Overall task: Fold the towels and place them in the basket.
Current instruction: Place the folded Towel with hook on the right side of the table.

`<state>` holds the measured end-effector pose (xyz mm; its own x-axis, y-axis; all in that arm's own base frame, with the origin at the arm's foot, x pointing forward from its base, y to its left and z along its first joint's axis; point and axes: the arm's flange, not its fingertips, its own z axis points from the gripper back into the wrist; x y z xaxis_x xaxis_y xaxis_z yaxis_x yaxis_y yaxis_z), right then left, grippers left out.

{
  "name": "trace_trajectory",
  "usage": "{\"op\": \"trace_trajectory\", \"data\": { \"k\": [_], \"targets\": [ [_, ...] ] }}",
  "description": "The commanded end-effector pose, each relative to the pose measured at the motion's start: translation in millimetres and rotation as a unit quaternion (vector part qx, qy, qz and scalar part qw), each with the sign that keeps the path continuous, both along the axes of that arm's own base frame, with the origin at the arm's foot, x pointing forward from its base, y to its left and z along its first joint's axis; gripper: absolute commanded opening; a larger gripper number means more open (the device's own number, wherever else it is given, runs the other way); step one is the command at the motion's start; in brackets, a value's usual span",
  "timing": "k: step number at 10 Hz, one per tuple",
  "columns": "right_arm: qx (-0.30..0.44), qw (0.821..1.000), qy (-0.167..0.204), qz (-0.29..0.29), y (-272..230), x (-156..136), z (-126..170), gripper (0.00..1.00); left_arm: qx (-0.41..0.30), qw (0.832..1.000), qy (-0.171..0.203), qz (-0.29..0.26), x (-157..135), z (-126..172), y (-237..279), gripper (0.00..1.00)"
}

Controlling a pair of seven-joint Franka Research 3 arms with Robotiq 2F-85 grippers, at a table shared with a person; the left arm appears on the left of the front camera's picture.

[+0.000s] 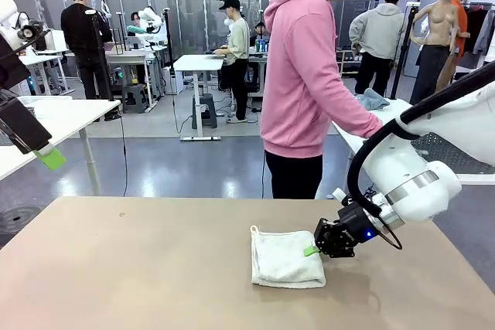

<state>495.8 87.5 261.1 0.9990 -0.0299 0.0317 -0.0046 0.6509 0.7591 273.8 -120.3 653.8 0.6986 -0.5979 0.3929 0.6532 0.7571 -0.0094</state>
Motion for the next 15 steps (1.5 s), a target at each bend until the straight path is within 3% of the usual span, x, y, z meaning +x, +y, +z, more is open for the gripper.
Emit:
{"op": "trace_trajectory", "data": {
  "k": [1,7,8,9,12,15],
  "targets": [
    [-0.002,1.000,0.008,-0.009,7,-7,5,0.00,-0.001,1.000,-0.009,-0.001,1,-1,0,1.00],
    [0.000,1.000,0.000,0.000,0,0,0,0.00,-0.001,1.000,-0.009,-0.001,1,-1,0,1.00],
    [0.000,1.000,0.000,0.001,1,0,1,0.06,-0.001,1.000,-0.009,-0.001,1,-1,0,1.00],
    [-0.010,1.000,-0.010,0.007,-7,-4,10,0.05,-0.001,1.000,-0.009,-0.001,1,-1,0,1.00],
    [-0.038,0.999,-0.016,0.002,-52,-13,9,0.05,-0.001,1.000,-0.009,-0.001,1,-1,0,1.00],
    [-0.065,0.997,-0.039,-0.024,-125,-22,33,0.05,-0.001,1.000,-0.009,-0.001,1,-1,0,1.00]
  ]
}}
